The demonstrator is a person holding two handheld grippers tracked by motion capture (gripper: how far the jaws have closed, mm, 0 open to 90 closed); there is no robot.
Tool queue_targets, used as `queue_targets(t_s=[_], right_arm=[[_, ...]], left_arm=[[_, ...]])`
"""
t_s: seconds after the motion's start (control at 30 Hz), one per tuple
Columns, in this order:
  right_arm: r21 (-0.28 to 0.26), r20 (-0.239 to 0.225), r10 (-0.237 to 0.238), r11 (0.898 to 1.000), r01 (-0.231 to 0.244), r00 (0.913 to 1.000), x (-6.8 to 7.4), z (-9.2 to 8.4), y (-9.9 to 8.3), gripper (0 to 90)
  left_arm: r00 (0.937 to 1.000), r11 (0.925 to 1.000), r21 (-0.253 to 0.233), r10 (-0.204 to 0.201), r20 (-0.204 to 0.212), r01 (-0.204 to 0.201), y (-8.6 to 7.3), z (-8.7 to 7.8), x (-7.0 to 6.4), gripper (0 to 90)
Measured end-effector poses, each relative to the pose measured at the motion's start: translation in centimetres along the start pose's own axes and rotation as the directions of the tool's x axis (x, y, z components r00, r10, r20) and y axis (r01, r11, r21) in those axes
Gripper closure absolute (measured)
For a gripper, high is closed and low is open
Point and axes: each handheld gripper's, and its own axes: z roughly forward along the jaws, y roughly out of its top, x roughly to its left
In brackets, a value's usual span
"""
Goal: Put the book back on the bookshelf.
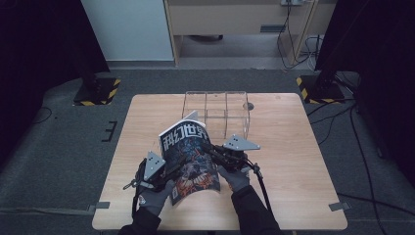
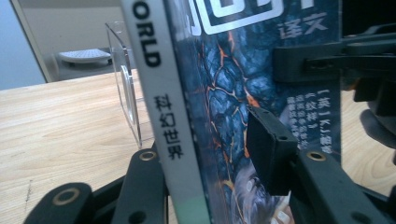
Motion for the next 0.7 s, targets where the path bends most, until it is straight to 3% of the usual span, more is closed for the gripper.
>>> queue_targets(t_s=[0.23, 0.3, 0.4, 0.5, 0.6, 0.7], right_arm=[[0.003, -0.002, 0.000, 1.000, 0.000, 1.0000, 0.0, 0.2, 0.0, 85.6], [0.007, 0.008, 0.006, 1.000, -0.006, 0.9999, 0.0, 0.3, -0.1, 85.5], [0.007, 0.017, 0.006, 1.000, -0.006, 0.9998, -0.1, 0.4, -0.1, 85.5], [0.004, 0.035, -0.002, 1.000, 0.002, 0.9994, 0.0, 0.6, 0.2, 85.4], [-0.031, 0.060, -0.027, 0.999, 0.029, 0.9979, 0.1, 0.9, 0.9, 85.3], [-0.044, 0.070, -0.037, 0.998, 0.040, 0.9969, 0.2, 1.1, 1.4, 84.7]], left_arm=[[0.9995, 0.9997, 0.019, -0.015, -0.026, 0.015, 0.1, 0.7, 0.5, 64.2], [0.9994, 0.9995, 0.028, -0.012, -0.033, 0.013, 0.2, 0.7, 0.6, 73.5], [0.9998, 0.9991, 0.043, -0.008, -0.018, 0.009, 0.6, 0.4, 0.8, 76.2], [0.9998, 0.9996, 0.022, 0.016, -0.013, -0.016, 1.0, -0.1, 0.5, 77.5], [0.9980, 0.9980, -0.015, 0.061, -0.015, -0.061, 1.4, -0.6, -0.1, 77.3], [0.9963, 0.9965, -0.008, 0.082, -0.024, -0.083, 1.1, -0.7, -0.2, 76.8]])
